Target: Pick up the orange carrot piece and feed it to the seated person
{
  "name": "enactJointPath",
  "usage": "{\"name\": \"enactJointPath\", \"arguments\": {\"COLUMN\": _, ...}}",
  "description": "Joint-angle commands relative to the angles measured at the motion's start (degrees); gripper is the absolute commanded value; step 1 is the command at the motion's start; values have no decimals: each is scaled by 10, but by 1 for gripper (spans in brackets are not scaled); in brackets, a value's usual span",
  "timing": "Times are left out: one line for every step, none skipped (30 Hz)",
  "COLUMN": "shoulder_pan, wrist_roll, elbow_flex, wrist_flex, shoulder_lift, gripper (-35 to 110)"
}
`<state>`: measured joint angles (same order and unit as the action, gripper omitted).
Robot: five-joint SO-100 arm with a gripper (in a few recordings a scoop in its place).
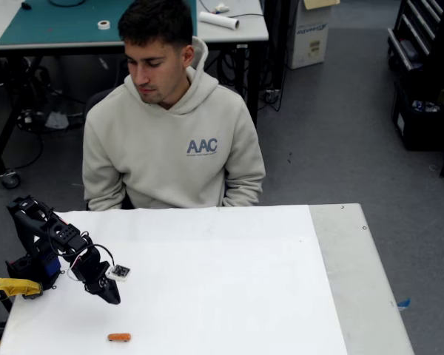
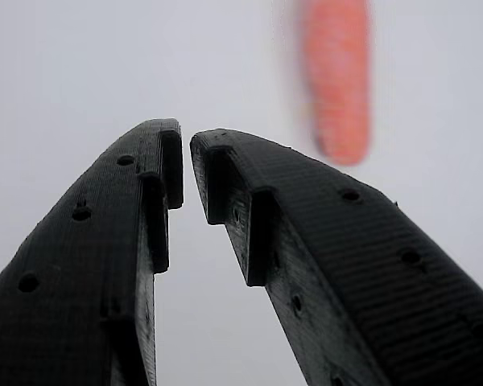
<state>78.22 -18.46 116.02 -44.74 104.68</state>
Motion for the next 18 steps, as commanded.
{"name": "enactJointPath", "arguments": {"shoulder_pan": 40, "wrist_roll": -15, "elbow_flex": -86, "wrist_flex": 7, "shoulder_lift": -33, "gripper": -2}}
{"name": "enactJointPath", "arguments": {"shoulder_pan": 49, "wrist_roll": -18, "elbow_flex": -98, "wrist_flex": 7, "shoulder_lift": -45, "gripper": -2}}
{"name": "enactJointPath", "arguments": {"shoulder_pan": 59, "wrist_roll": -20, "elbow_flex": -108, "wrist_flex": 7, "shoulder_lift": -57, "gripper": -2}}
{"name": "enactJointPath", "arguments": {"shoulder_pan": 67, "wrist_roll": -22, "elbow_flex": -119, "wrist_flex": 7, "shoulder_lift": -69, "gripper": -2}}
{"name": "enactJointPath", "arguments": {"shoulder_pan": 73, "wrist_roll": -24, "elbow_flex": -127, "wrist_flex": 7, "shoulder_lift": -79, "gripper": -2}}
{"name": "enactJointPath", "arguments": {"shoulder_pan": 78, "wrist_roll": -25, "elbow_flex": -134, "wrist_flex": 7, "shoulder_lift": -90, "gripper": -2}}
{"name": "enactJointPath", "arguments": {"shoulder_pan": 83, "wrist_roll": -25, "elbow_flex": -141, "wrist_flex": 7, "shoulder_lift": -98, "gripper": -2}}
{"name": "enactJointPath", "arguments": {"shoulder_pan": 86, "wrist_roll": -25, "elbow_flex": -146, "wrist_flex": 7, "shoulder_lift": -106, "gripper": -2}}
{"name": "enactJointPath", "arguments": {"shoulder_pan": 87, "wrist_roll": -25, "elbow_flex": -150, "wrist_flex": 7, "shoulder_lift": -112, "gripper": -2}}
{"name": "enactJointPath", "arguments": {"shoulder_pan": 88, "wrist_roll": -25, "elbow_flex": -153, "wrist_flex": 7, "shoulder_lift": -115, "gripper": -2}}
{"name": "enactJointPath", "arguments": {"shoulder_pan": 89, "wrist_roll": -25, "elbow_flex": -154, "wrist_flex": 7, "shoulder_lift": -116, "gripper": -2}}
{"name": "enactJointPath", "arguments": {"shoulder_pan": 89, "wrist_roll": -25, "elbow_flex": -153, "wrist_flex": 7, "shoulder_lift": -118, "gripper": -2}}
{"name": "enactJointPath", "arguments": {"shoulder_pan": 89, "wrist_roll": -25, "elbow_flex": -150, "wrist_flex": 7, "shoulder_lift": -119, "gripper": -2}}
{"name": "enactJointPath", "arguments": {"shoulder_pan": 89, "wrist_roll": -25, "elbow_flex": -149, "wrist_flex": 7, "shoulder_lift": -119, "gripper": -2}}
{"name": "enactJointPath", "arguments": {"shoulder_pan": 87, "wrist_roll": -25, "elbow_flex": -149, "wrist_flex": 7, "shoulder_lift": -119, "gripper": -2}}
{"name": "enactJointPath", "arguments": {"shoulder_pan": 83, "wrist_roll": -25, "elbow_flex": -147, "wrist_flex": 7, "shoulder_lift": -119, "gripper": -2}}
{"name": "enactJointPath", "arguments": {"shoulder_pan": 83, "wrist_roll": -25, "elbow_flex": -147, "wrist_flex": 7, "shoulder_lift": -119, "gripper": -2}}
{"name": "enactJointPath", "arguments": {"shoulder_pan": 82, "wrist_roll": -25, "elbow_flex": -147, "wrist_flex": 7, "shoulder_lift": -119, "gripper": -2}}
